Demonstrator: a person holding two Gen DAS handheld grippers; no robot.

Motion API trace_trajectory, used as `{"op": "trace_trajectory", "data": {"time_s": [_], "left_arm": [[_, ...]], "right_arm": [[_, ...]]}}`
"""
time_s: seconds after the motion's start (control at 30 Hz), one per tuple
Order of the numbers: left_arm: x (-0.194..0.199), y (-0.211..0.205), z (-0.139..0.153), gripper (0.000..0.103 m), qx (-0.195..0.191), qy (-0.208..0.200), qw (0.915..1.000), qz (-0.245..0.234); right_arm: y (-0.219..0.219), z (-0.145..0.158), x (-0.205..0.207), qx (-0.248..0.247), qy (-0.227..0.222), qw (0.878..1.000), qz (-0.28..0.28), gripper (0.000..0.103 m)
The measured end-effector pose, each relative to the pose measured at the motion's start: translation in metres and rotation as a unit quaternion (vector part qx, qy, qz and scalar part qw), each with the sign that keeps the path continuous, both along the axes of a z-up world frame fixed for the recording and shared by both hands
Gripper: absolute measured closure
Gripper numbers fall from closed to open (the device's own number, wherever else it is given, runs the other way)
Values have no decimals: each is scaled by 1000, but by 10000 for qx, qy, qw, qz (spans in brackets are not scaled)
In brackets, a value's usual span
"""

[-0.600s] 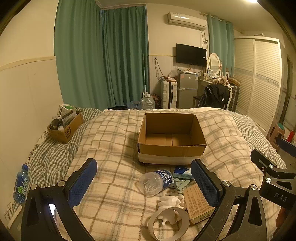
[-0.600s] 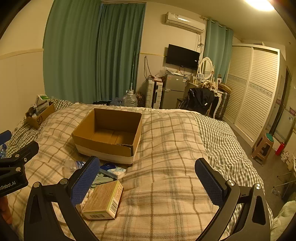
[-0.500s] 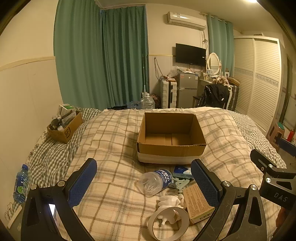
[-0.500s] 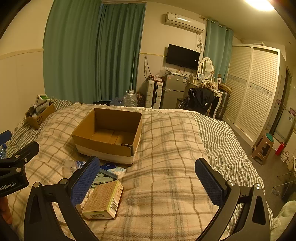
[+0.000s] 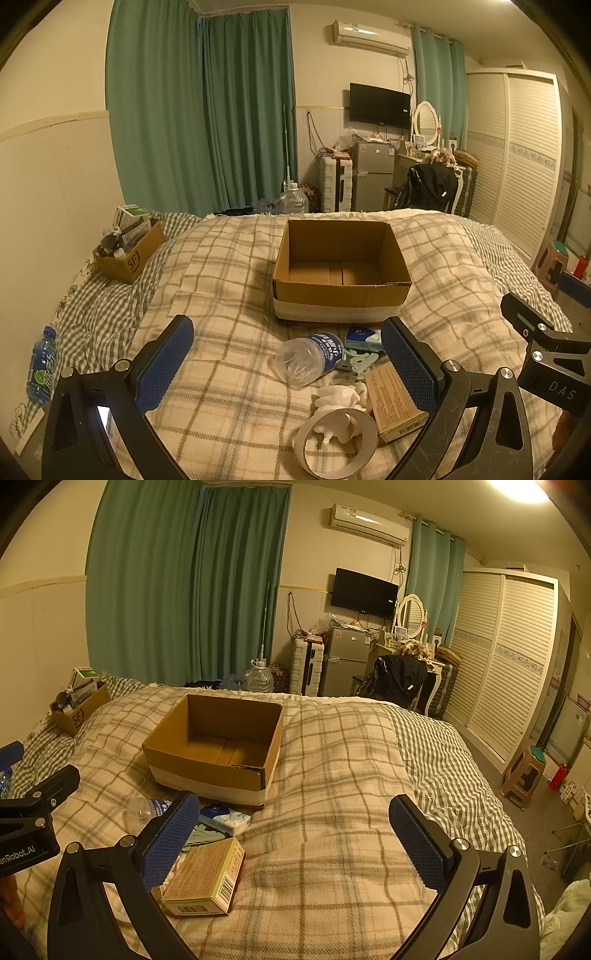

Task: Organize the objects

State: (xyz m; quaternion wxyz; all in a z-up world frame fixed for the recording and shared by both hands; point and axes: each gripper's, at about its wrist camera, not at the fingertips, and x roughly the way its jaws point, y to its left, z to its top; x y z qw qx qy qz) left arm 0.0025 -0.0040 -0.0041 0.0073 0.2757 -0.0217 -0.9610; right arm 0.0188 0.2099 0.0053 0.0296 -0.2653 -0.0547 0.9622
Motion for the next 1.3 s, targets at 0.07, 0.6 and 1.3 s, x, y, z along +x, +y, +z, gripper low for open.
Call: {"op": "trace_trajectory", "data": {"time_s": [0.07, 0.6, 1.3], "left_arm": [[1, -1, -1, 0, 8, 2, 10000, 11], [2, 2, -6, 0, -1, -64, 9999, -107], [15, 1, 17, 0, -101, 293, 9995, 0]], "right_arm": [[0, -1, 0, 7, -3, 10000, 1, 0], [-5, -4, 0, 50, -48, 10000, 34, 0], [-12, 13, 8, 136, 103, 9998, 126, 0]]}}
